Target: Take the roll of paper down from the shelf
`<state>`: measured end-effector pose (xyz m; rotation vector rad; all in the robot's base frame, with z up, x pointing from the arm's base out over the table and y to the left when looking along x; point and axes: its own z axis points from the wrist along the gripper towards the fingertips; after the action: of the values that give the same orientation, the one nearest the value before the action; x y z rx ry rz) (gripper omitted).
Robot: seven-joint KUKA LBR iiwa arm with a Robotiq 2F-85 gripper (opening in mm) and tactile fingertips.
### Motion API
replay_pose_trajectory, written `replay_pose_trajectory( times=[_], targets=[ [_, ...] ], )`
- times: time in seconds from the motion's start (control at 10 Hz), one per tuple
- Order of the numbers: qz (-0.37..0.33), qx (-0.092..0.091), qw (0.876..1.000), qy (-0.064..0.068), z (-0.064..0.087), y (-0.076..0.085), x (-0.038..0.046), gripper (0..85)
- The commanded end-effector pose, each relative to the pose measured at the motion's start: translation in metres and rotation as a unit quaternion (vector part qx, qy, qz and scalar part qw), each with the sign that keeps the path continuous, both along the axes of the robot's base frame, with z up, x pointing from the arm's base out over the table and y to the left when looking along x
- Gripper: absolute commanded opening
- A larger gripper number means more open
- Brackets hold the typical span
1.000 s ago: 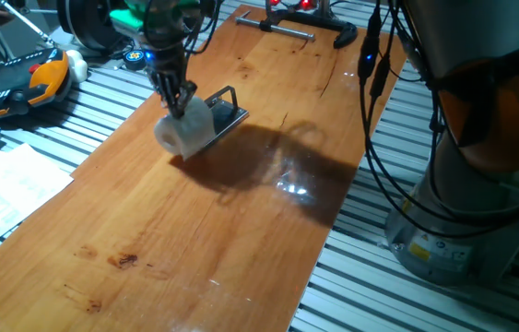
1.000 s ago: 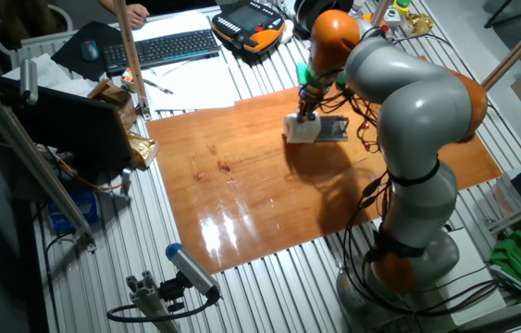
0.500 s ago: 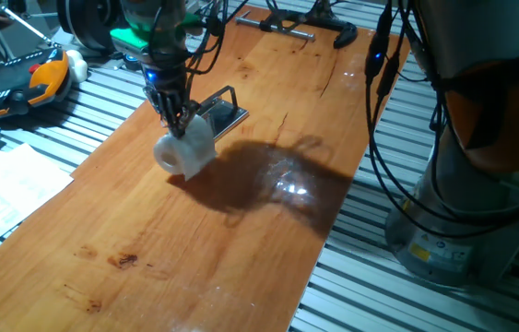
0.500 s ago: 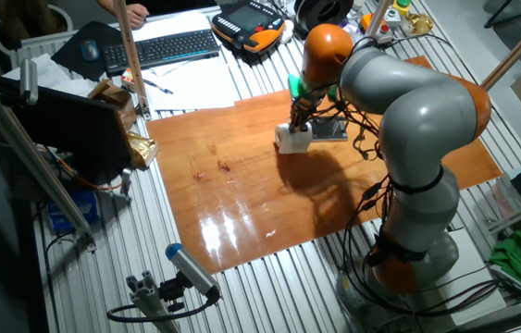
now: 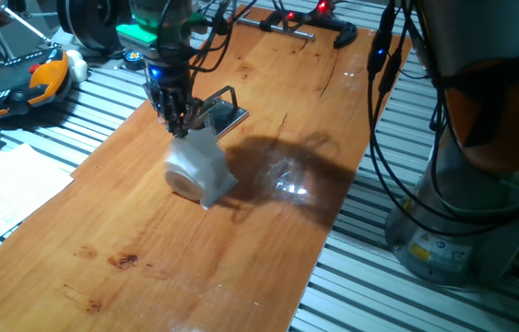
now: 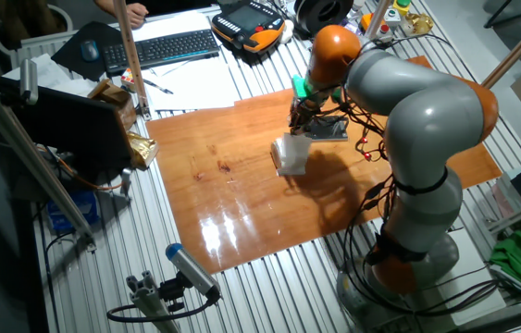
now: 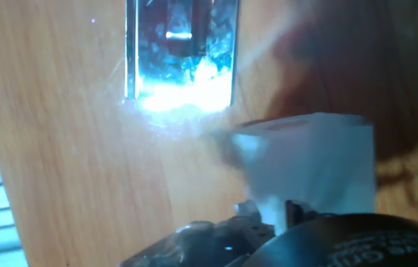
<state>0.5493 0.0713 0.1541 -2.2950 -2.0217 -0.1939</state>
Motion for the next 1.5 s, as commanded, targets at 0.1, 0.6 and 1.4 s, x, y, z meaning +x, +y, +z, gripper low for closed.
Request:
replay_pose_trajectory(
  times=[0.1,0.6,1.4],
  targets=[
    [0.021,0.010,1.000,-0.007,0.007,-0.003,0.0008,53.3],
    [0.155,-0.013,0.988,0.001,0.032,-0.005,-0.0169,57.0],
    [0.484,-0.021,0.875,-0.015,0.071,-0.026,-0.0320,0.7]
  ],
)
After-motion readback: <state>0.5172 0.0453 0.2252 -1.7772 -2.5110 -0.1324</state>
